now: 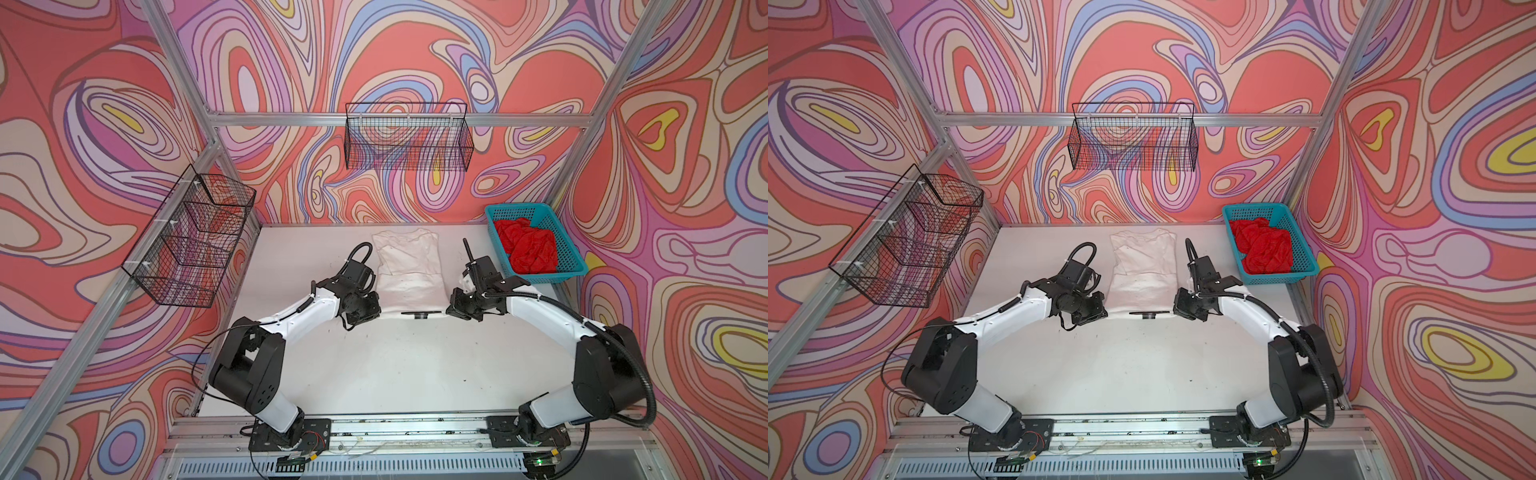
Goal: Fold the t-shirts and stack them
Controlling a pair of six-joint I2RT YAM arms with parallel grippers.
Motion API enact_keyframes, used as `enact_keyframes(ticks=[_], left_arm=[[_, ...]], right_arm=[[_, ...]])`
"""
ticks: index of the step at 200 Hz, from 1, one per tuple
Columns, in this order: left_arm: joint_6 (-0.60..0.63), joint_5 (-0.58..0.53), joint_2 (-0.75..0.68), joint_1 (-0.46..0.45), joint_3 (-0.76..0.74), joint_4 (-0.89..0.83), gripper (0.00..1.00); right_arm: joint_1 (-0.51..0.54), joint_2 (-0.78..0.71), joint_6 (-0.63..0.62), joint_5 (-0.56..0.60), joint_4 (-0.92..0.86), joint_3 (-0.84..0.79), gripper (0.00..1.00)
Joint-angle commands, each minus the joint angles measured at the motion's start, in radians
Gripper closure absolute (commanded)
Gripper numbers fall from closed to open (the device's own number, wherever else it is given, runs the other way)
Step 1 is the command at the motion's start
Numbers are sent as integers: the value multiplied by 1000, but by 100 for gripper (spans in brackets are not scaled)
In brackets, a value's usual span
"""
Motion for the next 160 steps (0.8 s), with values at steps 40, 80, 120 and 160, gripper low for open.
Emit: enact_keyframes(ticks=[40, 80, 120, 160], left_arm=[[-72, -5, -251, -99, -110, -242, 100], [-157, -13, -400, -198, -188, -338, 100], [-142, -24, -401, -207, -203, -309, 100], [-17, -32, -251, -141, -42, -311, 100]], right_arm=[[150, -304, 247, 25, -191, -151, 100], [284, -537, 476, 79, -303, -247, 100], [298, -552, 500, 82, -205, -303, 100], [285, -394, 409, 146, -181, -172, 100]])
